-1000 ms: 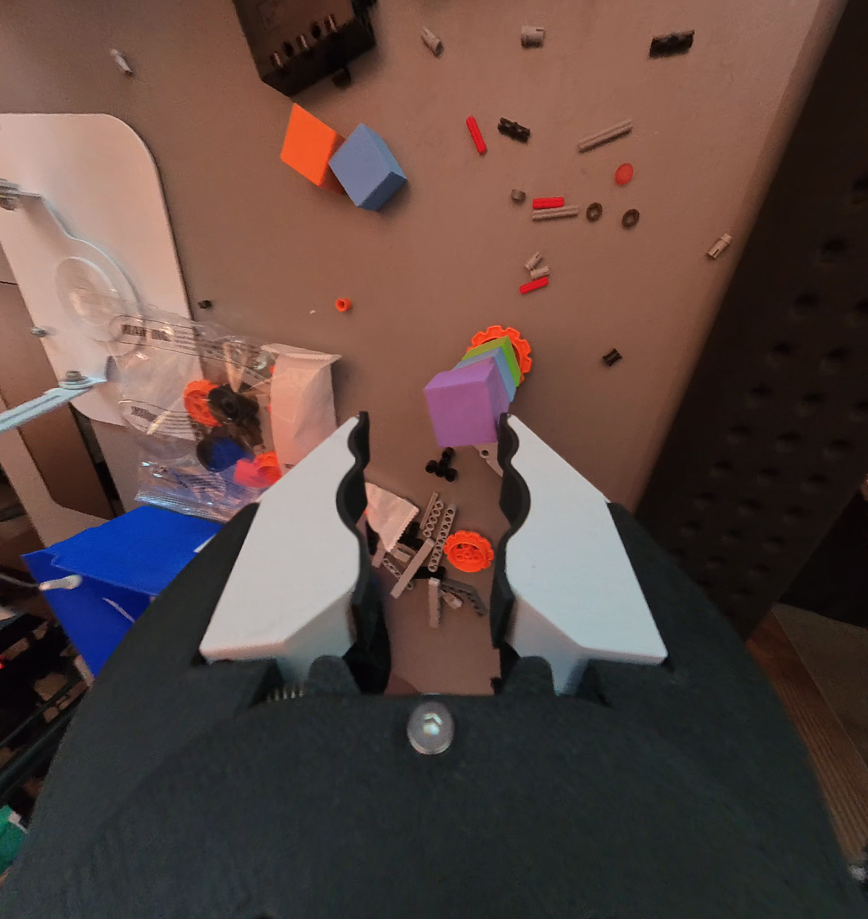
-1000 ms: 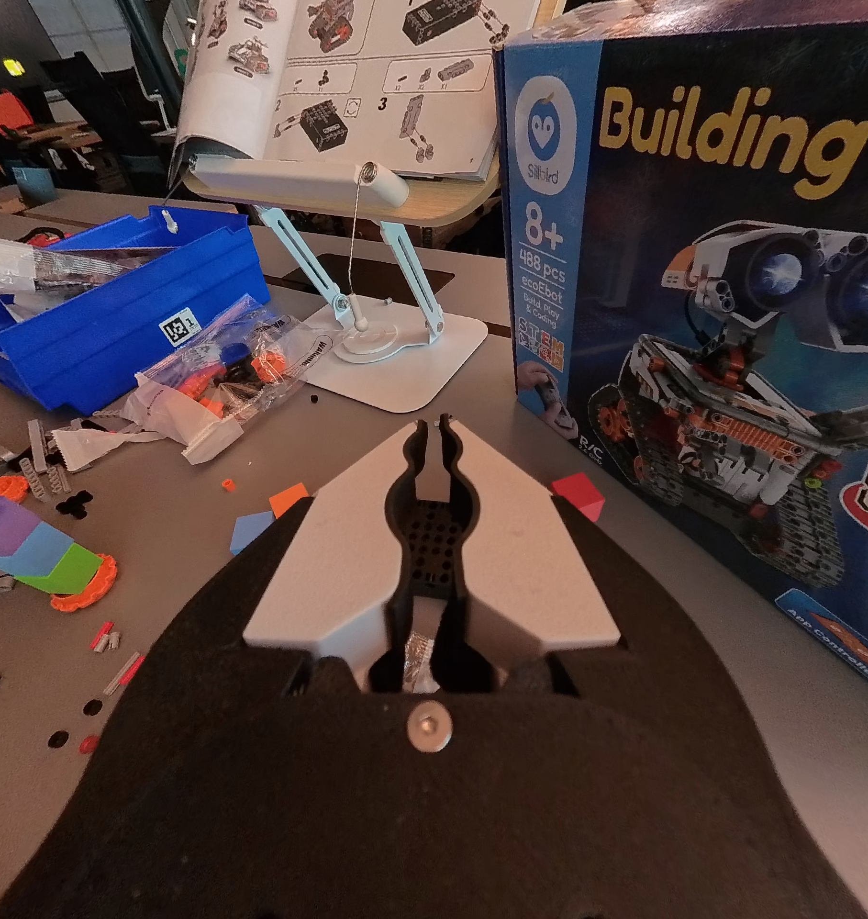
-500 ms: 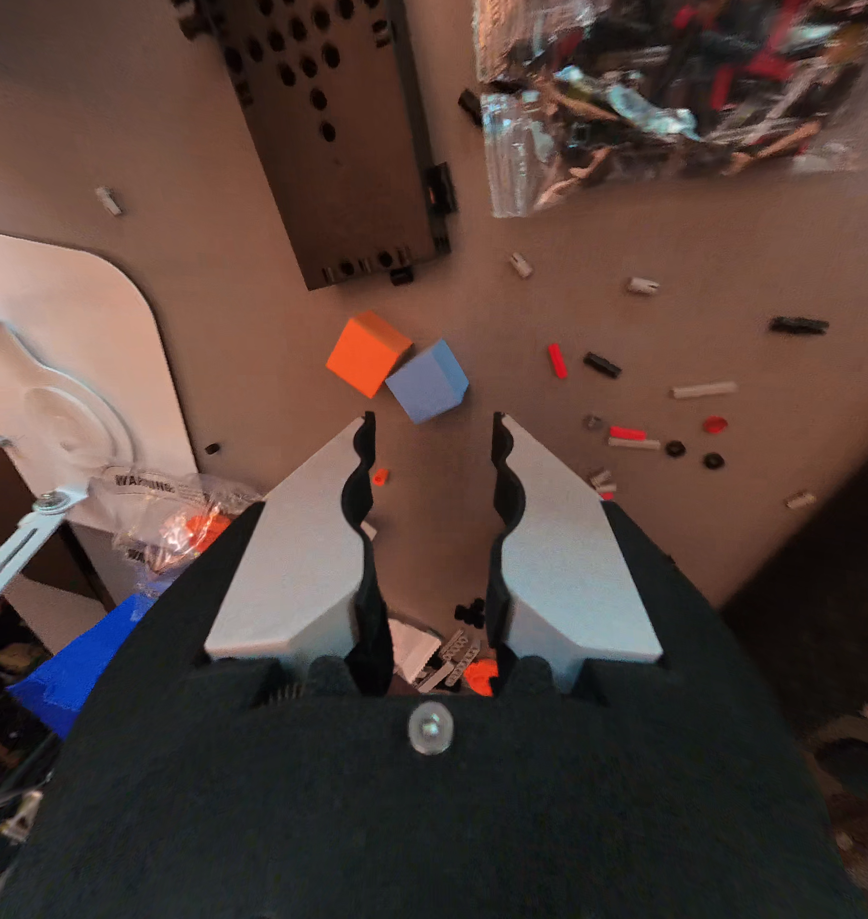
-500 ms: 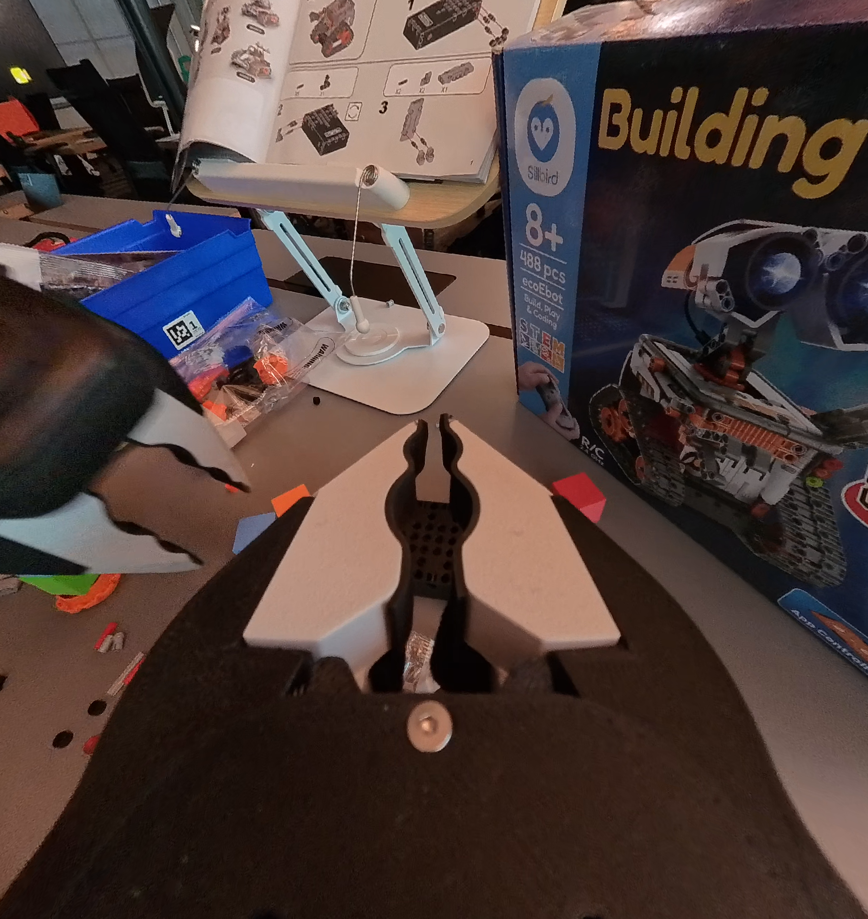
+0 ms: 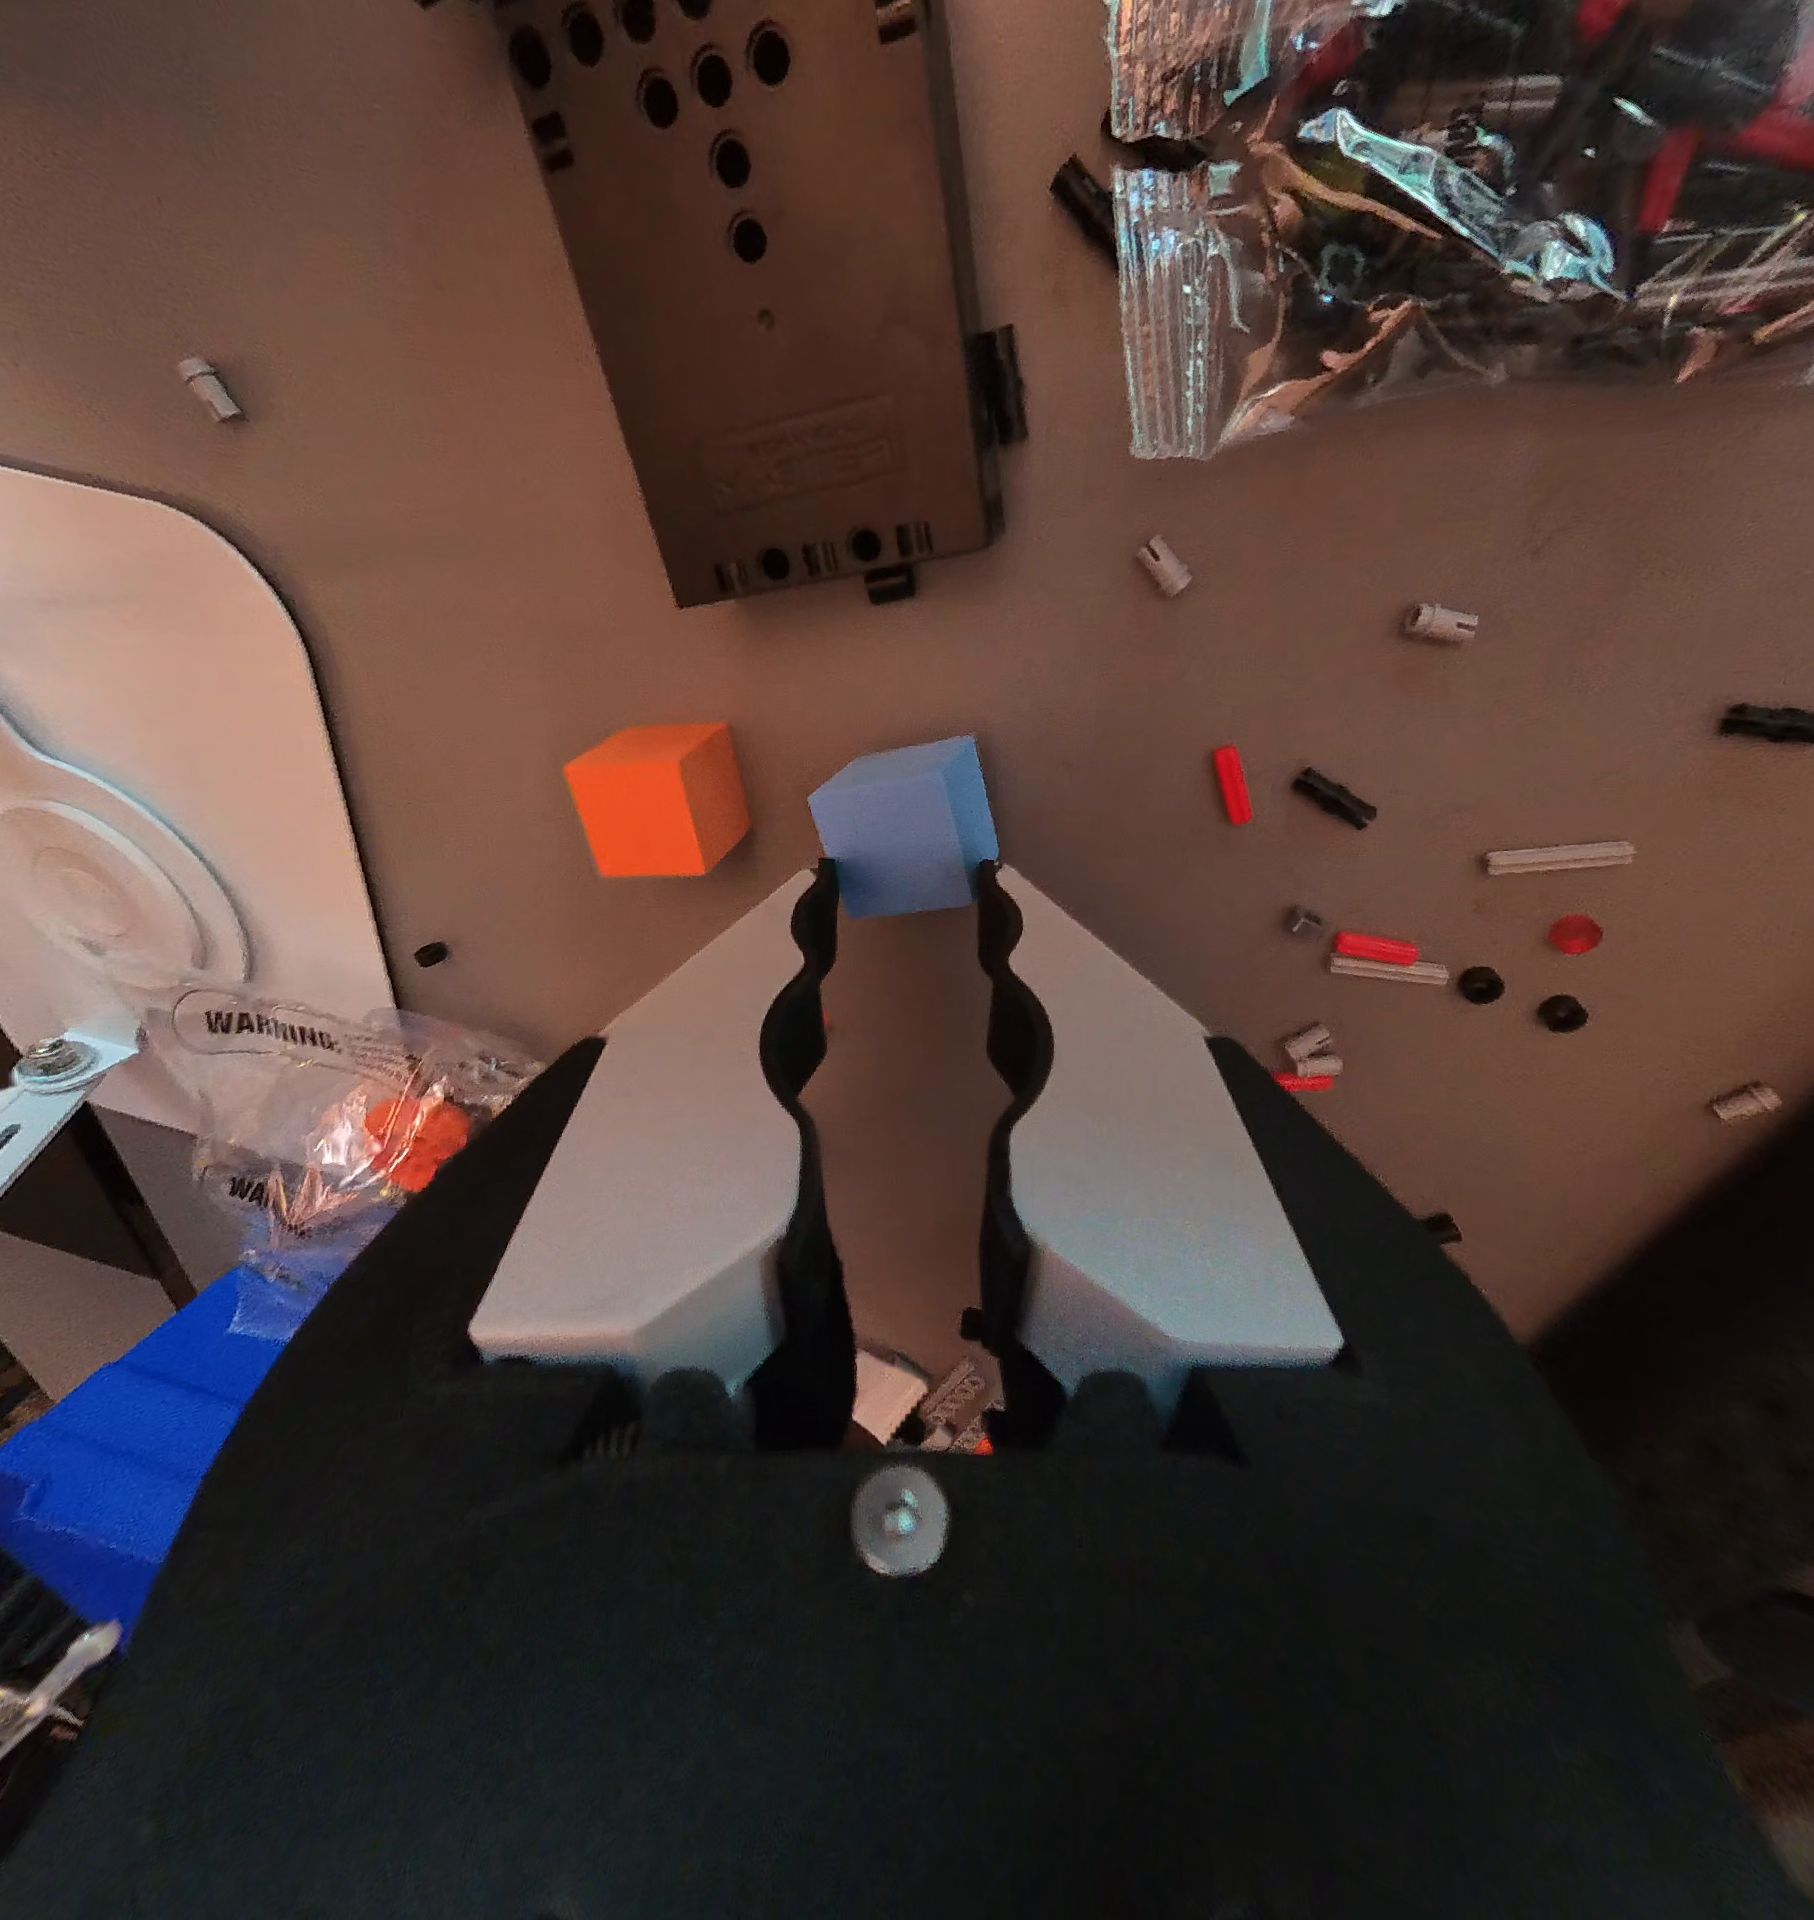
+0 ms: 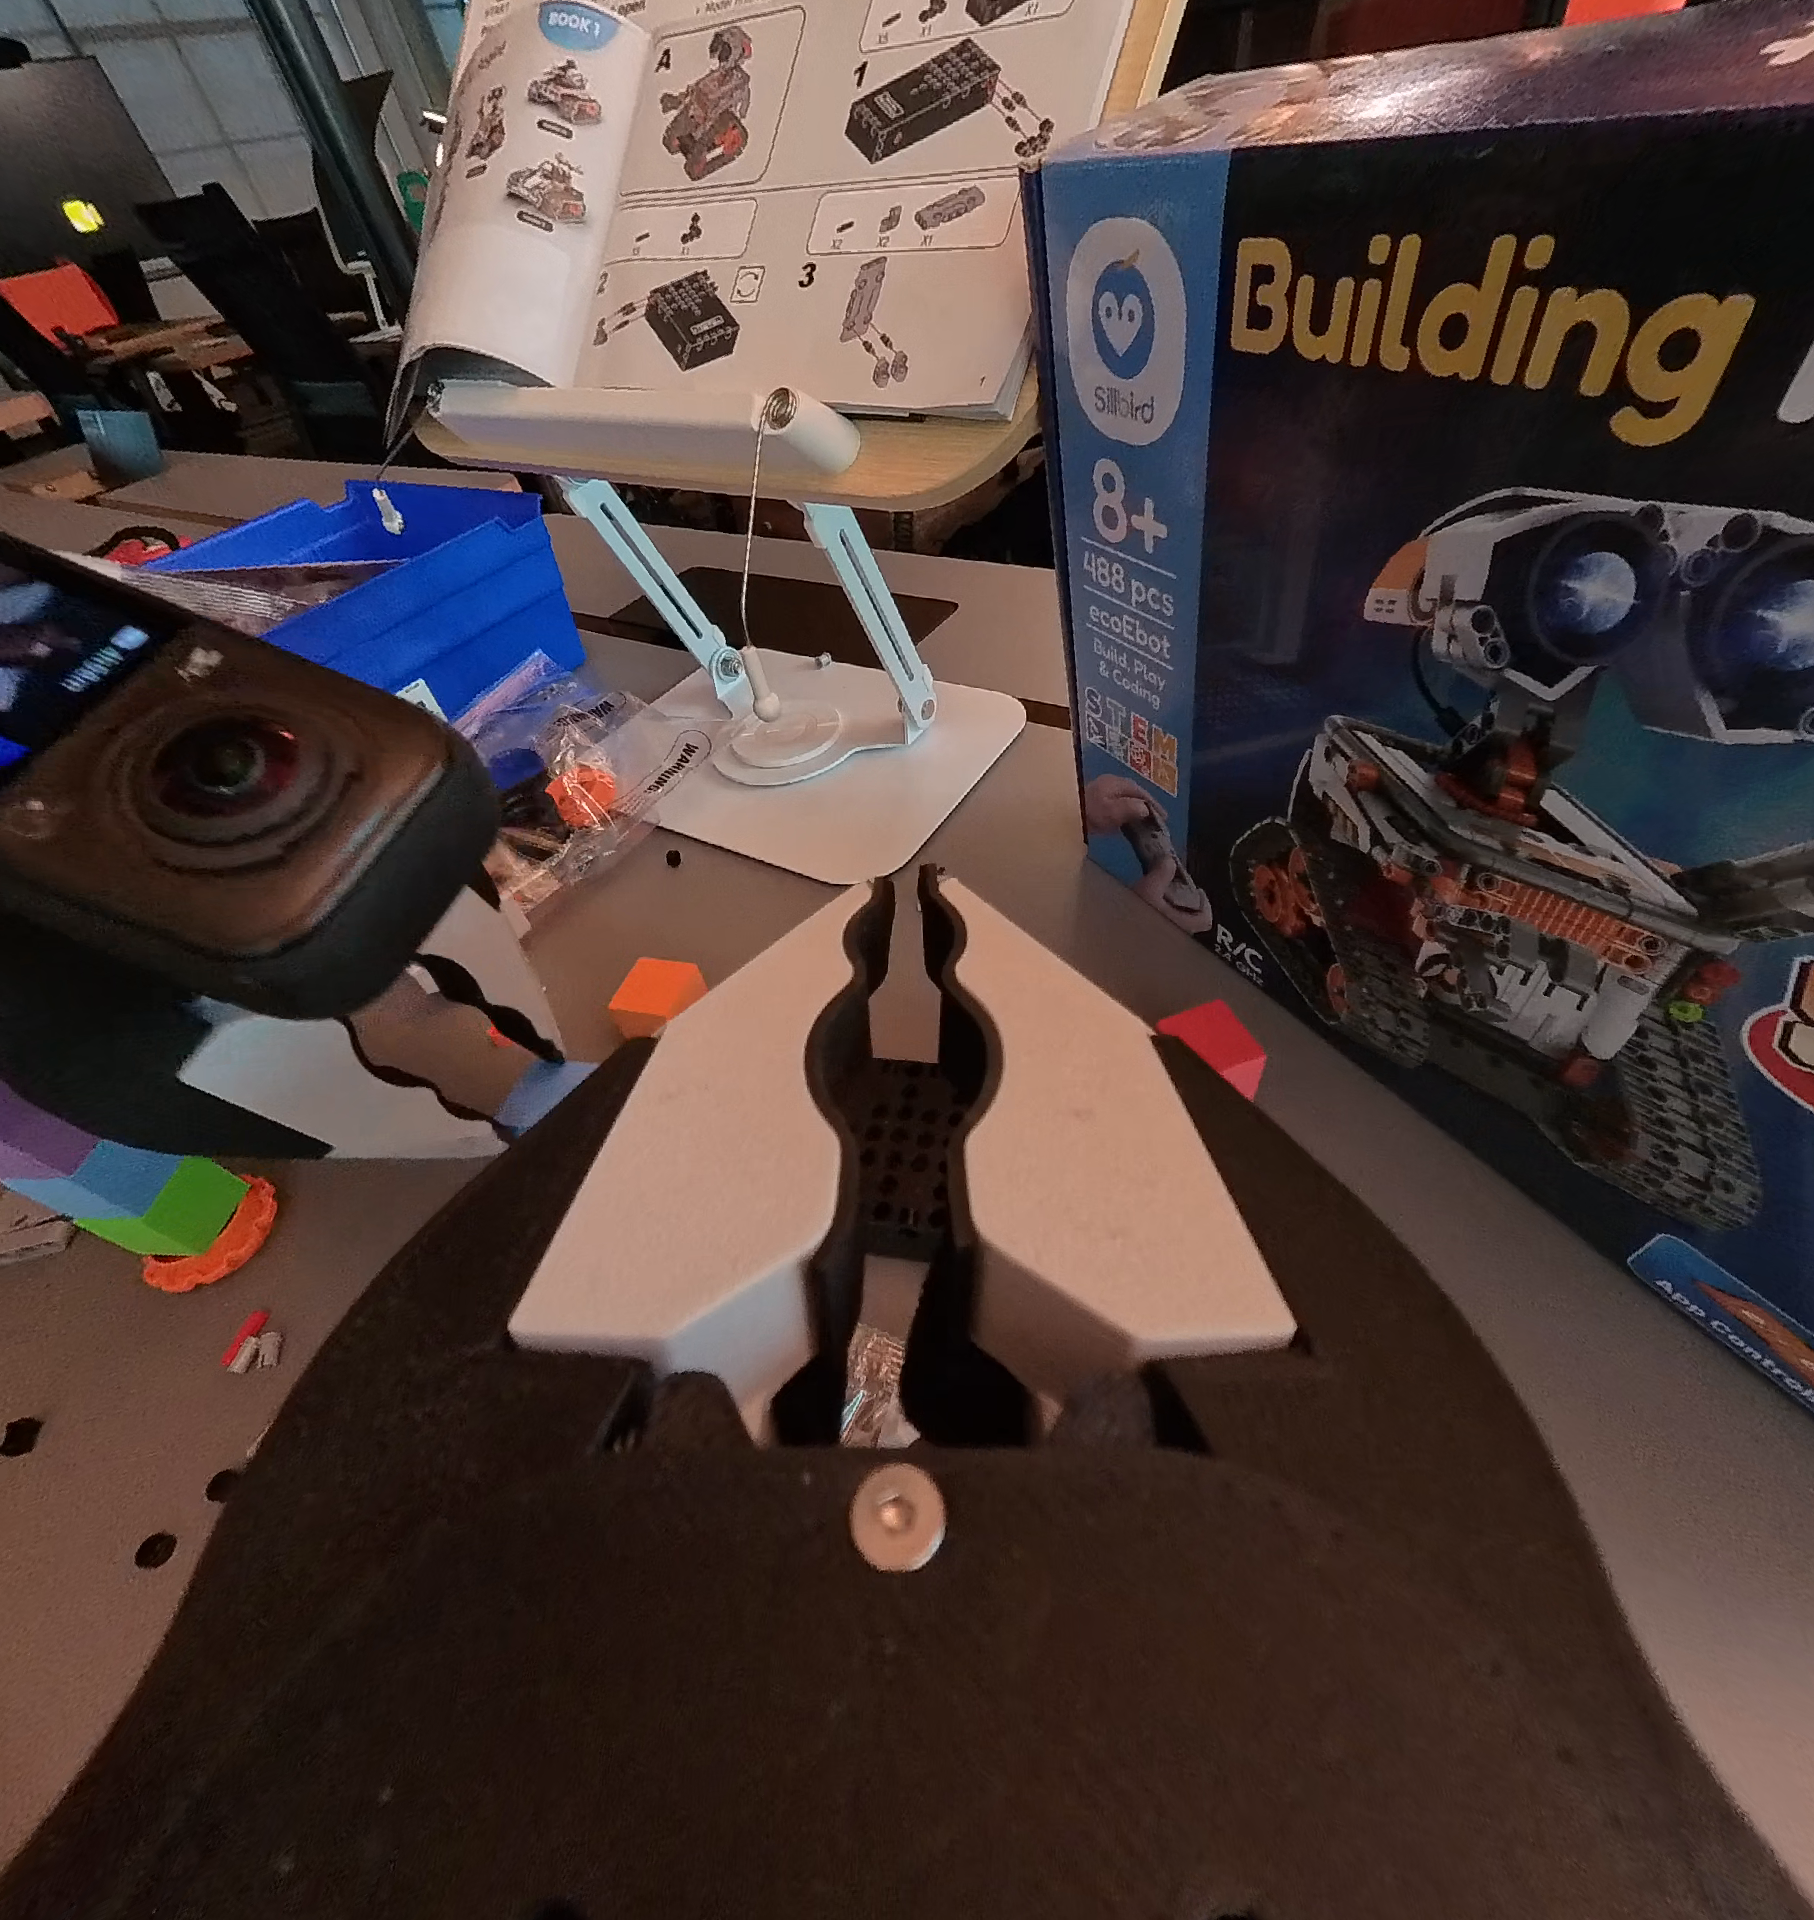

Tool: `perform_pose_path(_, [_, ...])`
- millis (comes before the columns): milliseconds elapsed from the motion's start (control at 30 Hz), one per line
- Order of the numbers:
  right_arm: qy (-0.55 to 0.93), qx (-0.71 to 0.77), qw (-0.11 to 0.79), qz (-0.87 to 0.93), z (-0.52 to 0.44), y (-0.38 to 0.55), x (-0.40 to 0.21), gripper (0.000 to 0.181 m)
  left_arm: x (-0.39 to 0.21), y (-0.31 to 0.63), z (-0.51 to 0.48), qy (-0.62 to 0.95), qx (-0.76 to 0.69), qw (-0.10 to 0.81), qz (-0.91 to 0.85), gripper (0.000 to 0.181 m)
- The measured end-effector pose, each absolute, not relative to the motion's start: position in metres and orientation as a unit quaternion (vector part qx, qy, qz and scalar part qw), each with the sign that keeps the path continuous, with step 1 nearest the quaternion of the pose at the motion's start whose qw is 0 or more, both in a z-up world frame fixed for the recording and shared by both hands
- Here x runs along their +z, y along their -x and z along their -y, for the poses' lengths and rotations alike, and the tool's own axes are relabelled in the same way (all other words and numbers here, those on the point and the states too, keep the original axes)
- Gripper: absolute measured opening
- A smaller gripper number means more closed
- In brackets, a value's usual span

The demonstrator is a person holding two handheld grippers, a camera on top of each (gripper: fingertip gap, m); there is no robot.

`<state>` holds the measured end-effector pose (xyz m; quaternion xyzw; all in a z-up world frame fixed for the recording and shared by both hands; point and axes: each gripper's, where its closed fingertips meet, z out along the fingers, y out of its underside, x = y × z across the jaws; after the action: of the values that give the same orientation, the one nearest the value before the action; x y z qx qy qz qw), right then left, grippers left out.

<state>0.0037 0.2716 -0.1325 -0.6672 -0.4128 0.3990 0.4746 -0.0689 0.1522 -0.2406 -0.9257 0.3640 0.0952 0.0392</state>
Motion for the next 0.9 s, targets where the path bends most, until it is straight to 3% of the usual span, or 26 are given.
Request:
perform_pose_path(433, [0.666,0.4,0.474,0.415,-0.271,-0.003,-0.132,0.004,-0.111,0.073,-0.068,0.89,0.117,0.112,-0.427,0.026])
perform_pose_path(900, [0.669,0.394,0.47,0.419,-0.271,-0.001,-0.136,0.005,-0.132,0.092,-0.031,0.9,0.103,0.077,-0.416,0.026])
